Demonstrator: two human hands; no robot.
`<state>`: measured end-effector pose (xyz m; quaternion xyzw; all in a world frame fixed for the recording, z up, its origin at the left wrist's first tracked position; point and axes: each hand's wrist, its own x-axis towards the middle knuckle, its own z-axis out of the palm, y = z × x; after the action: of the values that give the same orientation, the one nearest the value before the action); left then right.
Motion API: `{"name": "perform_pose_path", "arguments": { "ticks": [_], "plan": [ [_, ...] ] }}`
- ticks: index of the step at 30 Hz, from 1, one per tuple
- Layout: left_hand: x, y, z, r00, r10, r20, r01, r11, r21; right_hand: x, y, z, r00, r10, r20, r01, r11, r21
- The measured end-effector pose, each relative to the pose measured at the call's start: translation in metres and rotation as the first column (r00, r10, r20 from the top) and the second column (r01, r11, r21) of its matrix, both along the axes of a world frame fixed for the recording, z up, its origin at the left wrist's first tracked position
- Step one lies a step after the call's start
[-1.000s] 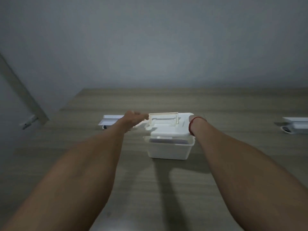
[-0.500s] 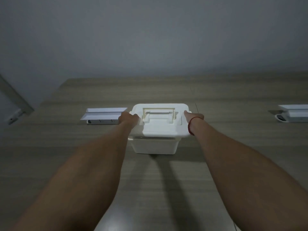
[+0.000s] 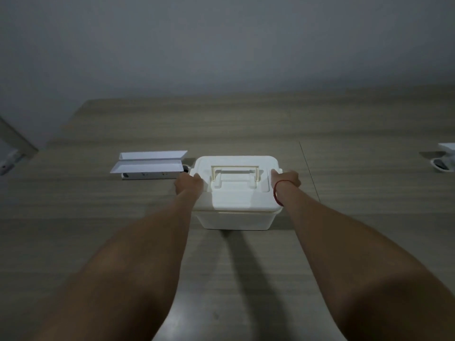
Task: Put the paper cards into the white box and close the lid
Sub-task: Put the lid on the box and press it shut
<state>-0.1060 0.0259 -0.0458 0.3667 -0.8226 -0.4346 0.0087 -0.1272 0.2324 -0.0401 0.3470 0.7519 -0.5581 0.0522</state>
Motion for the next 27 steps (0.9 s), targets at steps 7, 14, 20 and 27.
{"name": "perform_pose_path", "arguments": {
  "ticks": [7, 14, 20, 27],
  "plan": [
    [0.002, -0.002, -0.006, 1.000, 0.008, 0.027, -0.008, 1.000, 0.014, 0.004, -0.007, -0.014, 1.000, -0.019, -0.020, 0.020, 0.998, 0.056],
    [0.007, -0.010, -0.012, 0.998, -0.025, 0.055, 0.021, 0.998, 0.067, 0.005, -0.002, -0.015, 0.999, 0.048, 0.007, -0.048, 0.998, 0.045],
    [0.007, -0.010, -0.023, 0.991, -0.095, 0.096, 0.081, 0.986, 0.146, 0.006, -0.004, -0.022, 0.995, 0.069, 0.073, -0.072, 0.996, 0.042],
    [0.005, -0.016, -0.035, 0.992, -0.007, 0.127, -0.008, 0.993, 0.119, 0.005, -0.001, -0.030, 0.994, 0.067, 0.086, -0.068, 0.998, -0.002]
  ]
}}
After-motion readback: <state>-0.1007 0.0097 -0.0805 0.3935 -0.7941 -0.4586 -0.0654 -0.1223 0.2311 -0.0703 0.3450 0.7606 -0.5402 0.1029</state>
